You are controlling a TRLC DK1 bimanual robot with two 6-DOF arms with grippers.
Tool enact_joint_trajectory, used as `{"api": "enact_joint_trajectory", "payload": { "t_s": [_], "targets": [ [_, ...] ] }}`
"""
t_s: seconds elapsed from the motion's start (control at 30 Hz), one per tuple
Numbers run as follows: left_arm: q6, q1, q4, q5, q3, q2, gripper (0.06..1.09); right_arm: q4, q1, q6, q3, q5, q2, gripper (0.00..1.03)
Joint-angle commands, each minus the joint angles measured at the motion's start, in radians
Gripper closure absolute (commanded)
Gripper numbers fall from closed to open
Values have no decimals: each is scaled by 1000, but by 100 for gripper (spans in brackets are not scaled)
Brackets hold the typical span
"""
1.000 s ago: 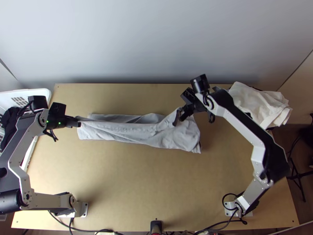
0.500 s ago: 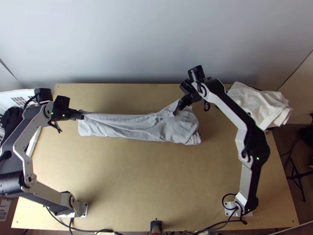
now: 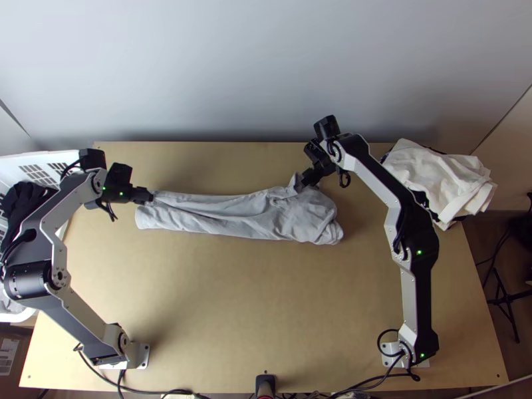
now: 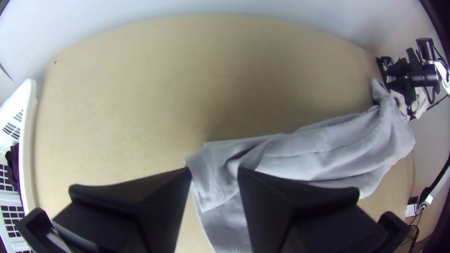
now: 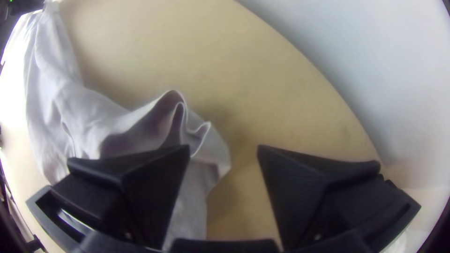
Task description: Fold the t-shirt
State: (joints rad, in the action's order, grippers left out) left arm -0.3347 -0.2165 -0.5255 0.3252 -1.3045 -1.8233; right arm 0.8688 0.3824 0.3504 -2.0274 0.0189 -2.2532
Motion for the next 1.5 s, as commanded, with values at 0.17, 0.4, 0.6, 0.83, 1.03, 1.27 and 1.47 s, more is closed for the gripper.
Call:
{"api": "enact_joint_trajectory", "payload": {
  "t_s": [0.17,0.4,0.6,0.83,1.03,1.27,1.47],
  "targets": [
    [13,-15,-176,2,14,47,10,128,23,-59,-34,-17,124,3],
    [-1,-17,-194,2,100,107,10,128,102,-93,119,-37,294,3],
    [8,9,-194,3,106,96,10,128,167,-87,288,-48,366,3],
    [42,32,-194,3,76,35,11,128,222,-76,309,-48,379,3],
    [43,42,-197,3,73,-5,29,128,254,-76,302,-48,366,3],
    [48,55,-205,51,76,16,86,116,276,-88,309,-56,319,3],
    [57,69,-214,67,60,131,105,98,289,-102,305,-76,254,3]
  ]
}}
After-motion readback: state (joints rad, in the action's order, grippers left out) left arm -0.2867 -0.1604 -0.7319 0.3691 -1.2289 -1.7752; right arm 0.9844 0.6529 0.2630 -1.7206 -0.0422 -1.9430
